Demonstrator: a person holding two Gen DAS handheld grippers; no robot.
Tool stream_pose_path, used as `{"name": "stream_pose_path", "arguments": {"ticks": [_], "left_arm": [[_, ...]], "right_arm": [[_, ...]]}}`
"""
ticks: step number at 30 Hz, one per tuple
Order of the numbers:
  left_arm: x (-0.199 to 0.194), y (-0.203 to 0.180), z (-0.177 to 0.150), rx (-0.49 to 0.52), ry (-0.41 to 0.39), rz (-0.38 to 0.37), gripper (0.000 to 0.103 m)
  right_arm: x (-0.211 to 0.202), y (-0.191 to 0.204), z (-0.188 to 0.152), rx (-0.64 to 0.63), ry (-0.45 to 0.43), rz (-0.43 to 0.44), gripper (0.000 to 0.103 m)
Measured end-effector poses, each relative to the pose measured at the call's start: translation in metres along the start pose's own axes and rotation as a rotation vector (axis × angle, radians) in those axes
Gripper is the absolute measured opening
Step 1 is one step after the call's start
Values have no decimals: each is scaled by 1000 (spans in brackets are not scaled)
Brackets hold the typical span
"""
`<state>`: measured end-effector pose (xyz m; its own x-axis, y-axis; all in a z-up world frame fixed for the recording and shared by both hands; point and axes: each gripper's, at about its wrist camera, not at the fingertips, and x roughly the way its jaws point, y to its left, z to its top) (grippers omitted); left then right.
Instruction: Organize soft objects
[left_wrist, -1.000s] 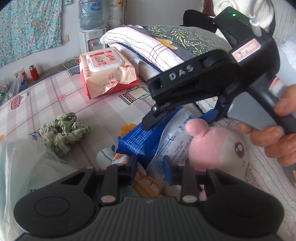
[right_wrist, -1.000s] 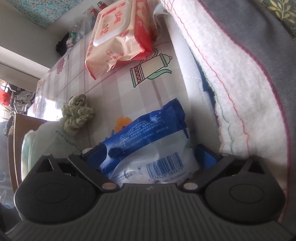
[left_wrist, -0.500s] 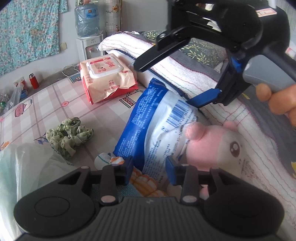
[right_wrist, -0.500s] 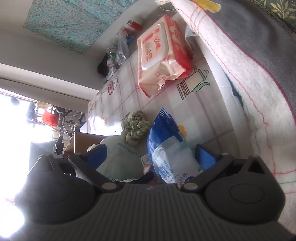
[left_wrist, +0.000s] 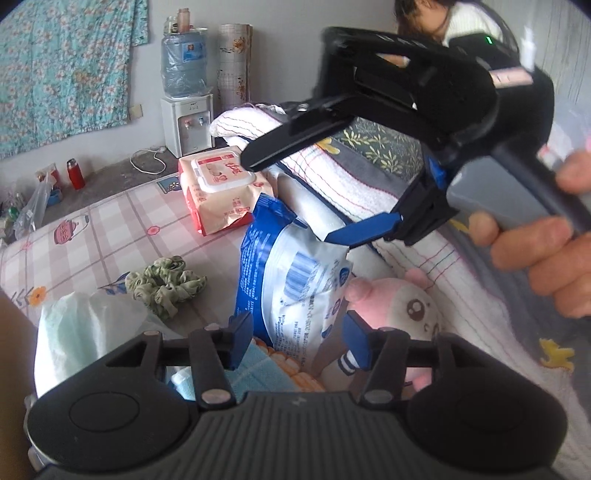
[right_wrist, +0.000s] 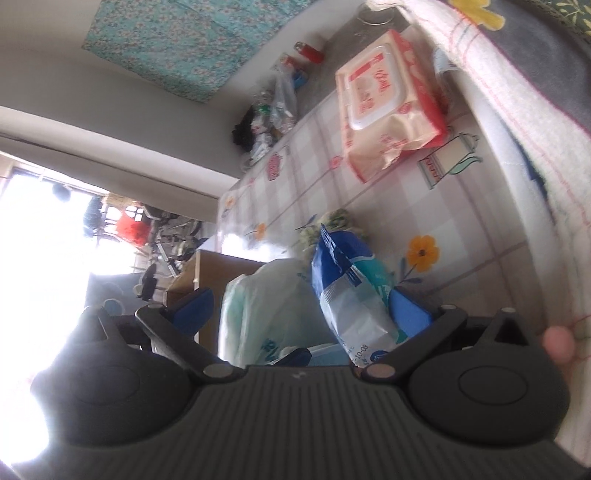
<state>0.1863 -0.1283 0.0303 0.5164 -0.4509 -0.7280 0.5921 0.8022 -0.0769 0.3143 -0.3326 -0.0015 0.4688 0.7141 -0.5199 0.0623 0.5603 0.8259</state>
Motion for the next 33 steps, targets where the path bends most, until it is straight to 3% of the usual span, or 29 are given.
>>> {"name": "stream_pose_path", "arguments": {"ticks": [7,14,19,27,33], "left_arm": [[-24,26,-9,-59,-4,21,56],[-20,41,-14,-93,15,22,56],[-6,45,-13,-136,32,24,53],[-4,45,-4,-153,15,9,44],[-6,51,19,-163,15,72,42]], "right_arm": [[15,2,-28,59,56,126,101],[46,-5,-42,110,93,134,100],[42,-12,-40,139,85,152,100],[-2,-22,-40,151,-36,156,96],[-38,-30,-75,158,-159,77,80]]}}
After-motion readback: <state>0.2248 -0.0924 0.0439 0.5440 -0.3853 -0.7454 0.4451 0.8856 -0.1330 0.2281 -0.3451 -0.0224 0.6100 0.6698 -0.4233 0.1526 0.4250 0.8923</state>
